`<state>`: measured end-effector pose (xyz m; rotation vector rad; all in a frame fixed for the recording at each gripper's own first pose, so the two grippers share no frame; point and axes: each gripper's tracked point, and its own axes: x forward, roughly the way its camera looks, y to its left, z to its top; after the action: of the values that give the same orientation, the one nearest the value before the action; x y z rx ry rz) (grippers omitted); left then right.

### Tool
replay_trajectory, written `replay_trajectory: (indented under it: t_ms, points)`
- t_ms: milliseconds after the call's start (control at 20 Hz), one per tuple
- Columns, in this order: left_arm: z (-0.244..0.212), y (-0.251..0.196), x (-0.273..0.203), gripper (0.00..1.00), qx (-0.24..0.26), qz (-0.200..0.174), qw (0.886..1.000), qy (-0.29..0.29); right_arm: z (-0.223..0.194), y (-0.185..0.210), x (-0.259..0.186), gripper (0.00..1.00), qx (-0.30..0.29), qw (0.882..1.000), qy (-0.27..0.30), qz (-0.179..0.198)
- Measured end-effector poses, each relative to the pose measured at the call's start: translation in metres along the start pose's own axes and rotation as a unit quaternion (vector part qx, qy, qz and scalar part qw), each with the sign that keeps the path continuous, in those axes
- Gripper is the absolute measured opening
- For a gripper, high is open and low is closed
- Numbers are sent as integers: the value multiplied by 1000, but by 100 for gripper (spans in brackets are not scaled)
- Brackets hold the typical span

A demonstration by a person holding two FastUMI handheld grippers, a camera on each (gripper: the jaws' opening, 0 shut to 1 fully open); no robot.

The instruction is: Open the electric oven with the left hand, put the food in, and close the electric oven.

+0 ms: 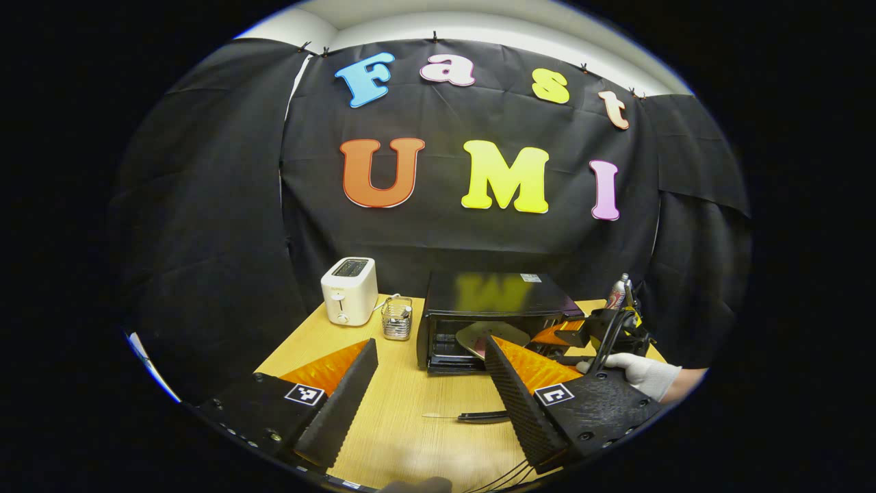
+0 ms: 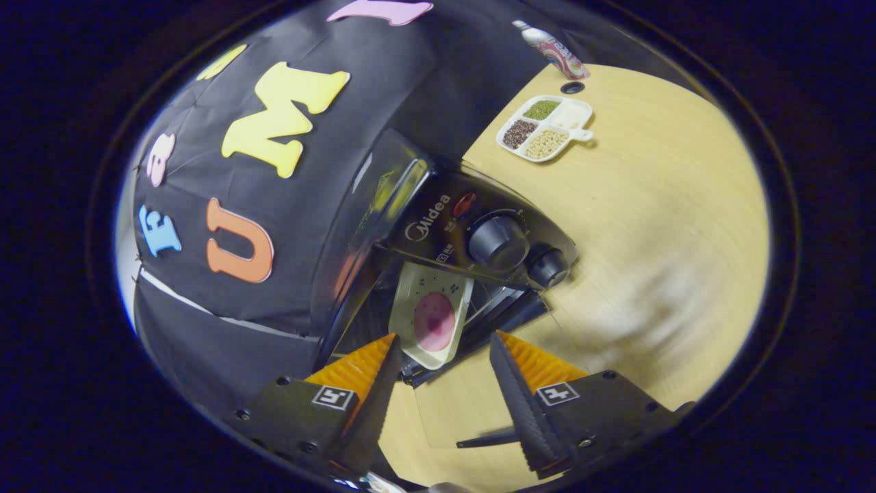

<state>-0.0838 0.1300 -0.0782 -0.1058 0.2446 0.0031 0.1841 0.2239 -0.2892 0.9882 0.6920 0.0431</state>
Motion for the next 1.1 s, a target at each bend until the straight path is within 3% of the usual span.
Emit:
replay_trajectory:
  t_ms: [150,350,400,450,550,750,850,900,1000,1050,1100]
  points:
    - [-7,-3,-1,96,1,-7,1000,-4,9,-9,-33,92,-58,998,-15,-16]
    - [-18,-9,-1,95,11,-21,1000,-9,23,-27,-80,92,-155,985,-56,-51]
    - [-22,-12,0,96,13,-25,1000,-8,25,-31,-92,100,-174,981,-62,-54]
    - [-25,-14,1,96,13,-30,999,-9,25,-31,-105,94,-189,978,-68,-55]
    - [-37,-21,2,95,8,-42,999,-3,39,-39,-134,94,-221,969,-91,-64]
    - [-59,-39,6,96,15,-57,998,4,45,-59,-183,95,-293,943,-124,-99]
    - [-75,-48,8,96,18,-59,998,14,52,-67,-208,93,-338,922,-145,-119]
    - [-85,-53,9,96,20,-59,998,20,52,-69,-220,100,-359,913,-152,-123]
    - [-108,-64,15,96,26,-57,997,40,55,-69,-238,100,-395,896,-161,-125]
    - [-120,-69,14,96,26,-57,997,53,53,-69,-246,95,-409,890,-162,-123]
    - [-130,-76,15,96,26,-57,996,65,54,-69,-254,100,-424,882,-165,-122]
